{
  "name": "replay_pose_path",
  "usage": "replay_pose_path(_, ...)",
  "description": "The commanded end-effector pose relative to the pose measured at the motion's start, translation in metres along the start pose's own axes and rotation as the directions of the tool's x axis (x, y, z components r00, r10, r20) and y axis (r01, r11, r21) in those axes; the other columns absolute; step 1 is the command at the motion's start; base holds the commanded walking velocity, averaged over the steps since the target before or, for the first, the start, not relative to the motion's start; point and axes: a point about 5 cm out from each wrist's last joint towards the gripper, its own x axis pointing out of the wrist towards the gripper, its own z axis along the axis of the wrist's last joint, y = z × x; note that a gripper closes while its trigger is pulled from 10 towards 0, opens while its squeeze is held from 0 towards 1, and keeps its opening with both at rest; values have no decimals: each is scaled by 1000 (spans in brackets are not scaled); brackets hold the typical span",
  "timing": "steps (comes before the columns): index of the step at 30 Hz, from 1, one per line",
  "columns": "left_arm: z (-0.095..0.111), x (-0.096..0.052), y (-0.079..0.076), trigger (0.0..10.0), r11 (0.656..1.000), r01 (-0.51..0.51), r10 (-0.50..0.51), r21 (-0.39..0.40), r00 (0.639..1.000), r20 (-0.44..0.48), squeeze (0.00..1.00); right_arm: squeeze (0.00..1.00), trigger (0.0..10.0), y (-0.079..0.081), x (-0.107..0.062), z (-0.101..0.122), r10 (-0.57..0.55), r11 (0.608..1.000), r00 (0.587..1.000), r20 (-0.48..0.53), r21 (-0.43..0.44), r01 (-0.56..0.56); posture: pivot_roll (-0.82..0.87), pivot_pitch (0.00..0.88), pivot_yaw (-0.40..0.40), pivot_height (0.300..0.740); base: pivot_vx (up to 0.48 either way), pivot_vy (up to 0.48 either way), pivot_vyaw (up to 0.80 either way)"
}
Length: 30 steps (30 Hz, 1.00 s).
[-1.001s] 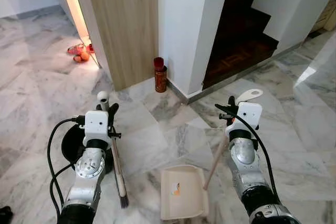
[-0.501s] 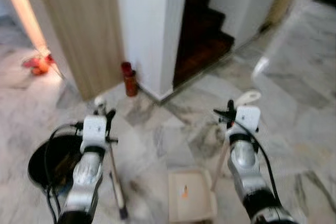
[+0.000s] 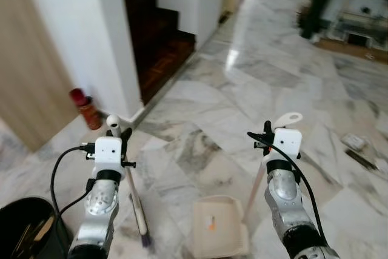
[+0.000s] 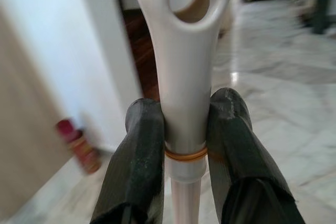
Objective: Sweep floor
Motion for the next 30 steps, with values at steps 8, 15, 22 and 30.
replay_pose_path(8, 11, 7, 5, 10000, 999, 22, -23, 31, 999, 48, 0, 0, 10000, 1, -3, 2, -24, 1000, 999, 26, 16, 24, 101, 3, 55, 740, 0, 0, -800)
replay_pose_path(15, 12, 8, -3, 10000, 999, 33, -34, 15, 998, 52, 0, 0, 10000, -2, 0, 6, -16, 1000, 999, 38, 8, 15, 95, 3, 28, 740, 0, 0, -800)
replay_pose_path(22, 6, -1, -7, 10000, 999, 41, -40, -21, 998, 38, 0, 0, 10000, 3, 0, 7, 22, 1000, 999, 38, -5, -22, 94, 8, -4, 740, 0, 0, -800)
replay_pose_path(30, 7, -7, -9, 10000, 998, 20, -17, -59, 998, 57, 0, 0, 10000, -4, 0, 10, 35, 999, 998, 51, -26, -34, 66, 15, -21, 740, 0, 0, -800)
